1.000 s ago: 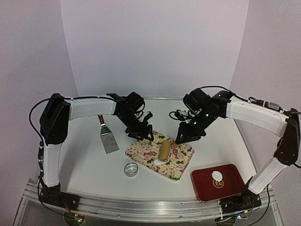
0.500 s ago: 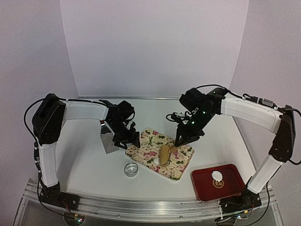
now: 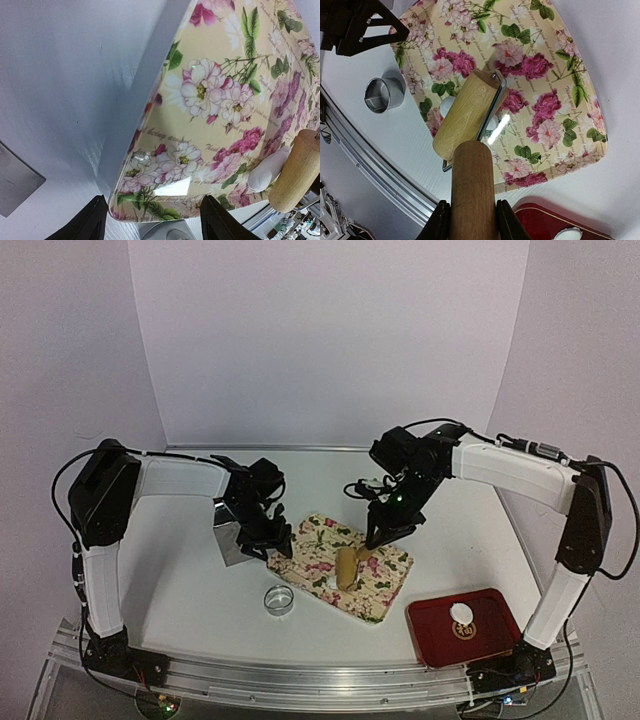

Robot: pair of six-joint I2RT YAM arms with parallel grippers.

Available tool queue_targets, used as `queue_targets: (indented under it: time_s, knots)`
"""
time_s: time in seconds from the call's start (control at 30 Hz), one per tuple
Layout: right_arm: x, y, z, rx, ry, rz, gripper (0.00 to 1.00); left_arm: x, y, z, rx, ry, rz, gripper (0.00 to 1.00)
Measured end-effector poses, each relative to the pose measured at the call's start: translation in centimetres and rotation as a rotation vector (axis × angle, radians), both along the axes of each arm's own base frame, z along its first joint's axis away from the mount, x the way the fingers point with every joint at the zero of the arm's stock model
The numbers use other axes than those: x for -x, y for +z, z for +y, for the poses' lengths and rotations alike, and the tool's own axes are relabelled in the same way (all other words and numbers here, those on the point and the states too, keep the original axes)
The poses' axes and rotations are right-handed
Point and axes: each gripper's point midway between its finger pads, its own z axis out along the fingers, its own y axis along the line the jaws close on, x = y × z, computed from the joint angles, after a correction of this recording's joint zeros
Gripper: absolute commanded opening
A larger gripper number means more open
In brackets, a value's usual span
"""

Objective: Roll out the dumpling wrappers from the dough

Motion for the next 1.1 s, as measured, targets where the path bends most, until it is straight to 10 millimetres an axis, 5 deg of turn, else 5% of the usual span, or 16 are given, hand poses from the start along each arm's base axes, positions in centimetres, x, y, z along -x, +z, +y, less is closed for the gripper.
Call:
queue_targets:
  time_s: [0.43,1.1]
  knots:
    - [-0.4,-0.4,0.4,0.005,0.021,-0.007,0.00,0.2,-0.9,1.9,-0.104,-0.029,-0.009,0.49]
    - [-0.8,-1.1,0.8,0.051,0.063,0.005,0.00,0.5,-1.7,1.4,-0.068,-0.183,-0.051,0.31]
